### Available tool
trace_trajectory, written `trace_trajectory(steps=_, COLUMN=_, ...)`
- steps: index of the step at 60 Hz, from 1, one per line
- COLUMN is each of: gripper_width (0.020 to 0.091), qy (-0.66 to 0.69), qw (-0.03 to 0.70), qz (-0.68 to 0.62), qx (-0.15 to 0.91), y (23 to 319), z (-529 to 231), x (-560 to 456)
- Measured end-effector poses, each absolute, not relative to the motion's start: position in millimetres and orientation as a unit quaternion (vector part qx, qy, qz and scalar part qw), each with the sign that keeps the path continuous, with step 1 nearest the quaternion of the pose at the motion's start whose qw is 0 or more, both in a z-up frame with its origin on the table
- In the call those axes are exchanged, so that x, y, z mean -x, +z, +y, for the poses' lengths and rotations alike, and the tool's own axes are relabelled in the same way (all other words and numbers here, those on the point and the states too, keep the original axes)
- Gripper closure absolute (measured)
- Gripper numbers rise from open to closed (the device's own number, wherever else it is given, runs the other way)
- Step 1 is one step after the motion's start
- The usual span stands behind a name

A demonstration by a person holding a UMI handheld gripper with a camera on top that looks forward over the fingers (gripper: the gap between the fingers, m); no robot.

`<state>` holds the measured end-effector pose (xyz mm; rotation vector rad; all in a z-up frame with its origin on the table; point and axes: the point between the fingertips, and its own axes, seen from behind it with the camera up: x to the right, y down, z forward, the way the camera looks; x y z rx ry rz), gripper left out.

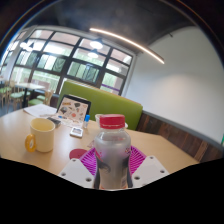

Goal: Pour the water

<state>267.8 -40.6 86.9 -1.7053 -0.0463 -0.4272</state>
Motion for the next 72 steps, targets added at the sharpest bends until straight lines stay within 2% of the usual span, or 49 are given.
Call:
trace_trajectory(steps=12, gripper_width=0.074, qy=-0.412, qw=0.573, qz=-0.227, qx=0.671, y=163.7, z=-21.1, x=-224.1)
trace_trajectory(steps=18, gripper_width=0.074, qy=-0.51, qw=0.508, qz=-0.346, qx=0.602, y=179.1, z=-5.8, x=-196.1)
trace_trajectory(steps=24, gripper_width=0.0739, qy=-0.57, qw=0.441, qz=-0.443, qx=0.533, y=160.9, z=26.0, x=-166.6)
trace_trajectory(steps=26, gripper_width=0.0739, qy=-0.584, qw=0.418, qz=-0.47, qx=0.513, y=167.3, z=13.6, x=-161.2)
trace_trajectory(steps=35, gripper_width=0.074, qy=-0.625, qw=0.344, qz=-0.547, qx=0.438, y=149.4, z=31.9, x=-140.7)
trace_trajectory(steps=43, gripper_width=0.0739, qy=-0.629, qw=0.305, qz=-0.586, qx=0.41, y=121.6, z=49.0, x=-141.1)
trace_trajectory(steps=44, gripper_width=0.074, qy=-0.631, qw=0.3, qz=-0.588, qx=0.407, y=125.0, z=32.1, x=-139.2)
trace_trajectory(steps=53, gripper_width=0.0739, qy=-0.629, qw=0.317, qz=-0.577, qx=0.413, y=132.7, z=57.5, x=-143.8)
trace_trajectory(steps=57, gripper_width=0.0739, qy=-0.633, qw=0.336, qz=-0.56, qx=0.416, y=148.3, z=59.7, x=-148.9)
trace_trajectory(steps=59, gripper_width=0.0738, qy=-0.634, qw=0.354, qz=-0.542, qx=0.423, y=157.6, z=30.8, x=-153.1)
trace_trajectory(steps=60, gripper_width=0.0738, qy=-0.63, qw=0.363, qz=-0.536, qx=0.428, y=165.3, z=47.3, x=-153.5)
trace_trajectory(steps=66, gripper_width=0.0739, qy=-0.584, qw=0.477, qz=-0.432, qx=0.495, y=203.8, z=40.4, x=-166.0)
trace_trajectory(steps=72, gripper_width=0.0739, qy=-0.424, qw=0.628, qz=-0.254, qx=0.601, y=231.2, z=33.3, x=-184.9)
